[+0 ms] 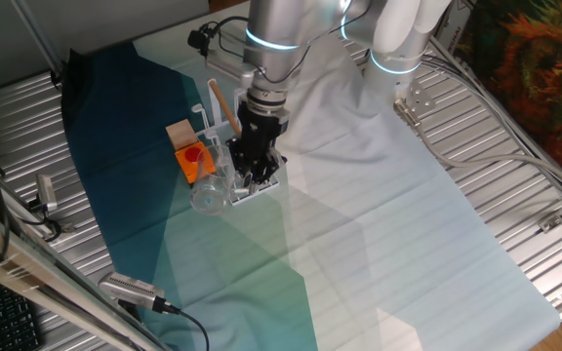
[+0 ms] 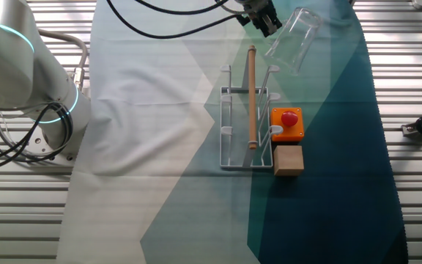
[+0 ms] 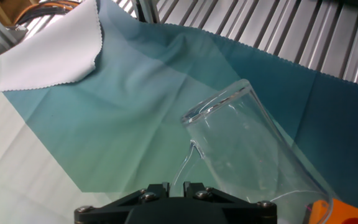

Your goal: Put the cup on the cup rack

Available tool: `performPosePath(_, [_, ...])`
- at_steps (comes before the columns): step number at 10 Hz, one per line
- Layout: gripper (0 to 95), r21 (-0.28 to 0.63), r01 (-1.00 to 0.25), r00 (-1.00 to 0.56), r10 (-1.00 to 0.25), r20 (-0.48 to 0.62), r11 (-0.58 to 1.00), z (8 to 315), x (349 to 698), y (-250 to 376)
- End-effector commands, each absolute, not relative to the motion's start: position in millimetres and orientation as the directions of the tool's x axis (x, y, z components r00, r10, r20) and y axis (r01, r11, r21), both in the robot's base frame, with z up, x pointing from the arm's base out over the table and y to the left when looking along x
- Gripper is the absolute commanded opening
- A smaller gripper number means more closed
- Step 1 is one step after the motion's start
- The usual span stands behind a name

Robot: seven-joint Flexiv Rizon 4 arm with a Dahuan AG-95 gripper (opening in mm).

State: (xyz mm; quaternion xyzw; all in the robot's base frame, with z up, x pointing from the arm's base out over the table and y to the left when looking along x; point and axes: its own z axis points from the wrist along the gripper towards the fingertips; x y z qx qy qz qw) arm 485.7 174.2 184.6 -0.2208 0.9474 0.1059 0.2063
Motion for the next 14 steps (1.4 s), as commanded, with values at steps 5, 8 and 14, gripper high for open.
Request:
performPosePath(5, [0.0, 0.143, -0.456, -0.809, -0.342, -0.478, 0.878, 183.0, 486.2, 174.5])
performPosePath(8, [0.0, 0.145, -0.461, -0.803, -0.342, -0.488, 0.875, 176.7, 486.4, 172.3])
performPosePath(14, [0.0, 0.162, -0.464, -0.792, -0.327, -0.516, 0.871, 174.8, 486.2, 170.8])
